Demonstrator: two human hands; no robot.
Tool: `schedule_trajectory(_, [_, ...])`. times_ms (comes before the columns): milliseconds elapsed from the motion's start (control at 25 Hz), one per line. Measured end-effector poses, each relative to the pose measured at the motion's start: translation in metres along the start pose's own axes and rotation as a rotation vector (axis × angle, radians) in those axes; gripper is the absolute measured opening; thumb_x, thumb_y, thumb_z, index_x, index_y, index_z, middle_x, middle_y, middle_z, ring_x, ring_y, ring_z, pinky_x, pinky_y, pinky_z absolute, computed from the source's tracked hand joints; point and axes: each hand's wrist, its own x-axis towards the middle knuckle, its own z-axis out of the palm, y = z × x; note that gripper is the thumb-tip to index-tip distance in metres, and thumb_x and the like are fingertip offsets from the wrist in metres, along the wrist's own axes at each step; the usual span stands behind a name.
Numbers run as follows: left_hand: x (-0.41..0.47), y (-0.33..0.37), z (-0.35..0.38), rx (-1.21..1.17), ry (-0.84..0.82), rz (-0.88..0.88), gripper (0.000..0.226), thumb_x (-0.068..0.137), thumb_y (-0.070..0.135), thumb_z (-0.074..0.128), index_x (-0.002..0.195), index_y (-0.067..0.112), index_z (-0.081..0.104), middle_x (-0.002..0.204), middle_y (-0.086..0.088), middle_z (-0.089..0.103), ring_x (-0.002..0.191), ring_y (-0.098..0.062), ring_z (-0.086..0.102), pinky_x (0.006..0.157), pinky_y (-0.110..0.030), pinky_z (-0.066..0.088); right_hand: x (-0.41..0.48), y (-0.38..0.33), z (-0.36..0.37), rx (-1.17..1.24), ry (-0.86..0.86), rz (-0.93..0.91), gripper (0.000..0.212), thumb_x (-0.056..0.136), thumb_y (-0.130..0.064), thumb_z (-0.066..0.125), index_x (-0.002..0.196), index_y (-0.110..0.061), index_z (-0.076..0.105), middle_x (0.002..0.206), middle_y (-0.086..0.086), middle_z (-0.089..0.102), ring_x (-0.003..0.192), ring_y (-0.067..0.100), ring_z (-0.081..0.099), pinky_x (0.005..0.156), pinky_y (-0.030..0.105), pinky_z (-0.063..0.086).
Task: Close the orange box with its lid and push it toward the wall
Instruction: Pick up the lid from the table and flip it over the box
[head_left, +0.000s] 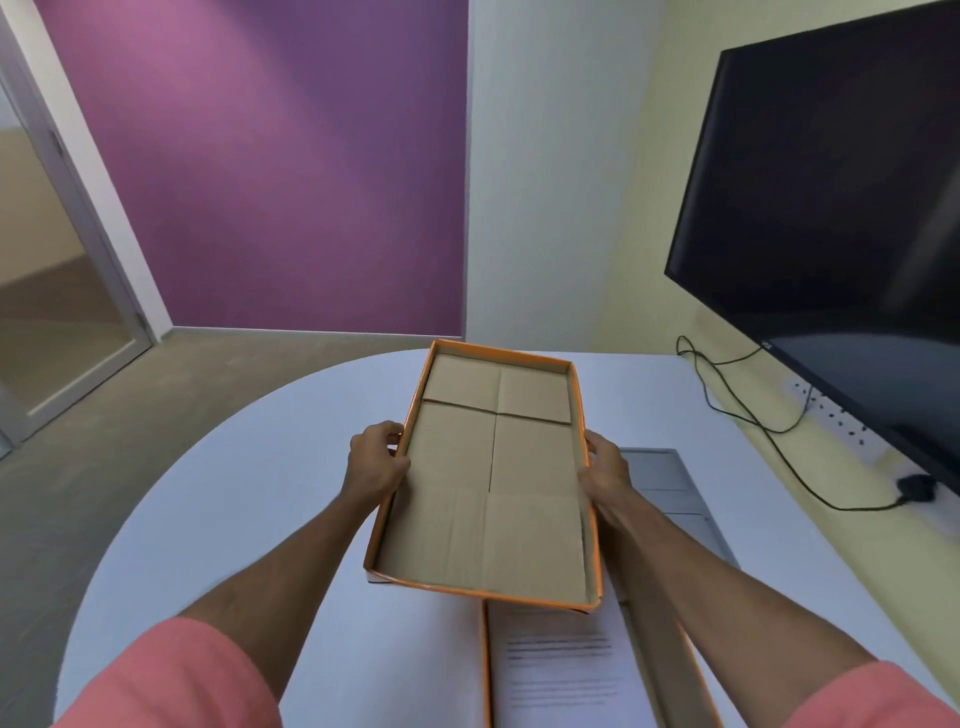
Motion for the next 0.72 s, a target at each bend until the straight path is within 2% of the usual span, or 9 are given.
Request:
schedule_trajectory(160, [-0.022,0.041,0.021,-0.016,0.004,0.066,0.048,0.07,0.002,0.069,0.119,0.001,0.066,0.114,-0.013,0.07,0.099,-0.024,0.067,0.089,-0.042,0.058,-0.012,0.03,-0.042,-0.047,0.026,0.019,0.056,0.083,0.018,0.05,0.134,-0.007,0.053,0.12,0.009,0.064,0.096,0.015,0.057,0.079,0.019,0.045])
schedule_trajectory(280, [-0.029,0.076,0.023,-0.019,-0.002,0.129,0.045,0.067,0.009,0.074,0.111,0.004,0.071,0.105,-0.009,0.073,0.085,-0.017,0.069,0.076,-0.031,0.06,-0.024,0.05,-0.055,-0.003,0.03,0.067,0.044,0.082,0.016,0.053,0.118,-0.008,0.062,0.109,0.007,0.068,0.079,0.011,0.056,0.062,0.015,0.046])
schedule_trajectory(360, [-0.03,0.101,0.021,0.003,0.033,0.182,0.037,0.064,0.011,0.076,0.1,0.005,0.074,0.096,-0.009,0.075,0.077,-0.015,0.07,0.07,-0.027,0.059,-0.031,0.058,-0.054,0.042,0.006,0.124,0.04,0.082,0.015,0.051,0.112,-0.009,0.061,0.109,0.012,0.068,0.079,0.017,0.059,0.063,0.024,0.053])
schedule_trajectory(480, [-0.032,0.139,0.018,0.048,0.111,0.251,0.029,0.058,0.011,0.076,0.086,0.002,0.075,0.082,-0.011,0.075,0.073,-0.021,0.07,0.071,-0.034,0.061,-0.038,0.057,-0.052,0.071,0.012,0.191,0.039,0.081,0.013,0.052,0.116,-0.004,0.053,0.112,0.017,0.064,0.094,0.031,0.062,0.081,0.041,0.055])
schedule_trajectory(560, [-0.032,0.162,0.018,0.036,0.126,0.286,0.03,0.056,0.013,0.078,0.083,0.001,0.074,0.078,-0.011,0.073,0.072,-0.023,0.07,0.07,-0.038,0.061,-0.038,0.042,-0.053,0.056,0.059,0.214,0.037,0.085,0.003,0.057,0.121,0.001,0.049,0.114,0.018,0.061,0.103,0.036,0.059,0.084,0.041,0.051])
schedule_trajectory(640, [-0.034,0.181,0.02,0.032,0.096,0.333,0.034,0.055,0.013,0.081,0.086,0.002,0.073,0.081,-0.01,0.072,0.072,-0.021,0.07,0.069,-0.038,0.063,-0.036,0.01,-0.057,0.093,0.108,0.194,0.034,0.091,-0.015,0.06,0.119,0.001,0.05,0.108,0.016,0.056,0.1,0.031,0.057,0.077,0.034,0.045])
schedule_trajectory(720, [-0.038,0.194,0.027,0.055,0.066,0.363,0.035,0.056,0.01,0.083,0.088,0.006,0.07,0.086,-0.008,0.072,0.074,-0.019,0.07,0.069,-0.034,0.063,-0.031,-0.033,-0.06,0.193,0.095,0.124,0.025,0.095,-0.037,0.054,0.099,-0.012,0.053,0.095,0.009,0.055,0.087,0.024,0.054,0.073,0.028,0.039])
